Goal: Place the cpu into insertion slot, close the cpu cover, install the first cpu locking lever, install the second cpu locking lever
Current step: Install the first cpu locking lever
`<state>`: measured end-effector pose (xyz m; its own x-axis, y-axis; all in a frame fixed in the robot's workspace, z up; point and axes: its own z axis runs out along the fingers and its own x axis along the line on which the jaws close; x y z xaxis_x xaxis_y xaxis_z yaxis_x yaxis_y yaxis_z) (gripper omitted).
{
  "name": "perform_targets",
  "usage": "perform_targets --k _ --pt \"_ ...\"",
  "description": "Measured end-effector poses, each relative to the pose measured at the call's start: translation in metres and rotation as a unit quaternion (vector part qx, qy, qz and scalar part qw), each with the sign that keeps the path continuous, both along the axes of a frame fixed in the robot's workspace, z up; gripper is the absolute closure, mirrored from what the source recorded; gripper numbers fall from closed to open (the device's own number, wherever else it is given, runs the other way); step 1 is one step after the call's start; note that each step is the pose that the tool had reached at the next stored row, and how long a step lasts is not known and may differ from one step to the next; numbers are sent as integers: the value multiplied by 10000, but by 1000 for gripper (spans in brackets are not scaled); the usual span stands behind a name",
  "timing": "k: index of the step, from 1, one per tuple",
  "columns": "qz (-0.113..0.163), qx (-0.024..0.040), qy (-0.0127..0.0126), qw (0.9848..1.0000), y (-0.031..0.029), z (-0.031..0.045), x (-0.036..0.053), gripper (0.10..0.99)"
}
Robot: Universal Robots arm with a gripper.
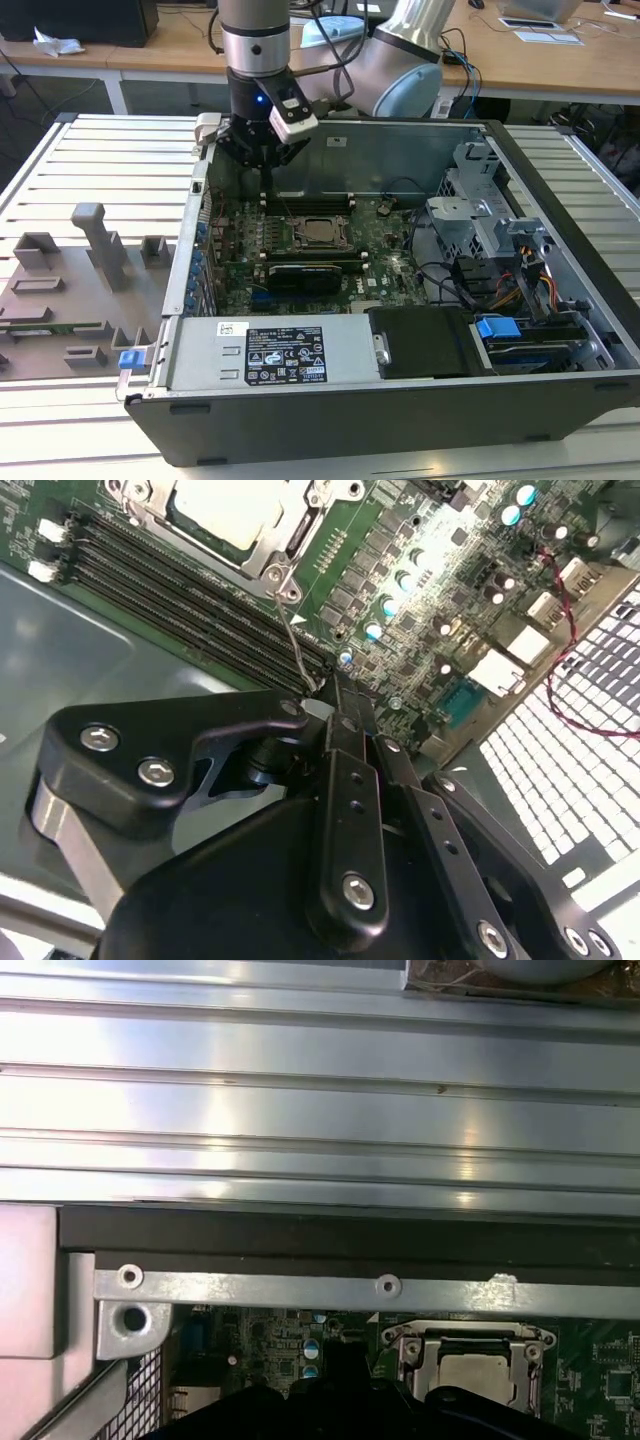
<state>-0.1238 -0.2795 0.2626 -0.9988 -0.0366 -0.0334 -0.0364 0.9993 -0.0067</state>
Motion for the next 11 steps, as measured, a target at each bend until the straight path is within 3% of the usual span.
perform_targets --k 11 --pt "0 0 1 10000 0 -17 174 980"
